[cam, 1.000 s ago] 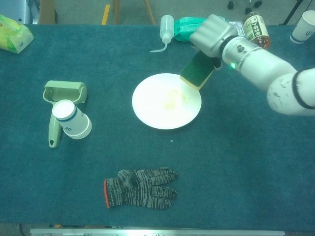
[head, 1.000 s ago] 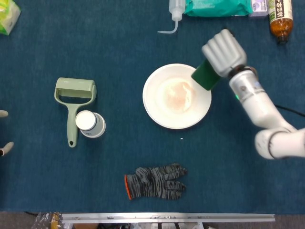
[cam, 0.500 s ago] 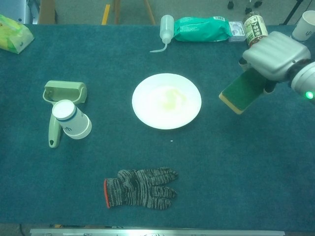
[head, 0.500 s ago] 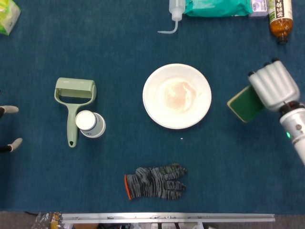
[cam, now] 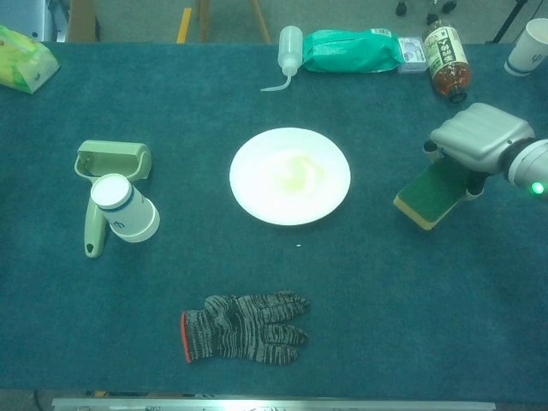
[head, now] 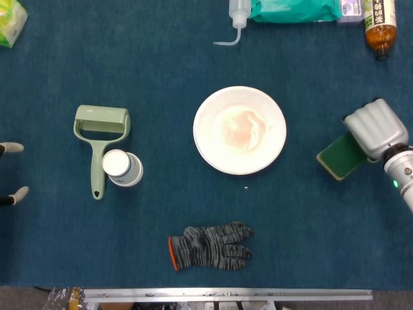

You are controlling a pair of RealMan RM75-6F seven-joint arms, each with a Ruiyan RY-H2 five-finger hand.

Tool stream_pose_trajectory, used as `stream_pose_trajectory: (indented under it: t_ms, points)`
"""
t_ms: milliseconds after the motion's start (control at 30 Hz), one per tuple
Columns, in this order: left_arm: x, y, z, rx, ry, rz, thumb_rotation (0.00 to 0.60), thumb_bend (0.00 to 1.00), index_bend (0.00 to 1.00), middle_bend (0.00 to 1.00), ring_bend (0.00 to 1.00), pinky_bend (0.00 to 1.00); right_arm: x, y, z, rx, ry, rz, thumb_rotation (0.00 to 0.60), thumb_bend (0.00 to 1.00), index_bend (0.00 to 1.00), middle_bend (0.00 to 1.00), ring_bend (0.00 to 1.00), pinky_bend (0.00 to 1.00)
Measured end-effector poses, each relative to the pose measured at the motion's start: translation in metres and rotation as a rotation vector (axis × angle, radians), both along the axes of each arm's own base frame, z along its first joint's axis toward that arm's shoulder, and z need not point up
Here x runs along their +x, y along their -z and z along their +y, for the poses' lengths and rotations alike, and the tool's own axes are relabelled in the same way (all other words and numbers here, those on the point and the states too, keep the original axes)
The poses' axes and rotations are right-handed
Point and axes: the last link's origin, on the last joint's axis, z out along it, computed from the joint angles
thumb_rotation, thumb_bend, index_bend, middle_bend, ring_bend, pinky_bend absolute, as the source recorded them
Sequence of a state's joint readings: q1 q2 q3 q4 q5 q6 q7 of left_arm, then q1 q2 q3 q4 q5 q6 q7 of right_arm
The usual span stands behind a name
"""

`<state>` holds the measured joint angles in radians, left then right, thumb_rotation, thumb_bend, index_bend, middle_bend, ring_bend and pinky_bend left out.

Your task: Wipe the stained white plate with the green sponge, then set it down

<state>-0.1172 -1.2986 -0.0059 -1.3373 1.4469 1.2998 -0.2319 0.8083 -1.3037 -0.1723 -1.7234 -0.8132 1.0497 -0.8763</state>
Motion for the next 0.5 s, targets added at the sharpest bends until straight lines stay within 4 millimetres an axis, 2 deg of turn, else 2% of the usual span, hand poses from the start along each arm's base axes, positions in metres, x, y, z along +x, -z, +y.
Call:
stream_pose_trajectory:
  t_ms: [67, 133, 233, 433, 500]
  points:
    - [0.000, 0.000, 0.000, 0.001, 0.001, -0.001, 0.600, 0.15, 0.30, 0.01, 0.09, 0.34, -0.002, 0.001, 0.001, 0.010, 0.024, -0.002, 0.600, 0.00, 0.14, 0.27, 0.34, 0.44]
    - [0.000, 0.000, 0.000, 0.000, 0.001, -0.002, 0.600, 0.15, 0.30, 0.01, 0.09, 0.34, -0.002, 0.000, 0.002, 0.019, 0.045, -0.008, 0.600, 0.00, 0.04, 0.16, 0.31, 0.45]
    - [0.000, 0.001, 0.001, -0.001, 0.003, -0.002, 0.600, 0.15, 0.30, 0.01, 0.09, 0.34, 0.000, -0.002, 0.006, 0.028, 0.069, -0.023, 0.600, 0.00, 0.00, 0.03, 0.28, 0.46]
    - [0.003, 0.001, 0.002, 0.001, 0.009, -0.002, 0.600, 0.15, 0.30, 0.01, 0.09, 0.34, 0.004, -0.011, 0.009, 0.006, 0.082, -0.054, 0.600, 0.00, 0.00, 0.00, 0.26, 0.48]
    - [0.004, -0.001, 0.003, 0.013, 0.015, -0.002, 0.600, 0.15, 0.29, 0.02, 0.09, 0.34, 0.005, -0.015, 0.008, -0.024, 0.068, -0.064, 0.600, 0.00, 0.00, 0.03, 0.25, 0.48]
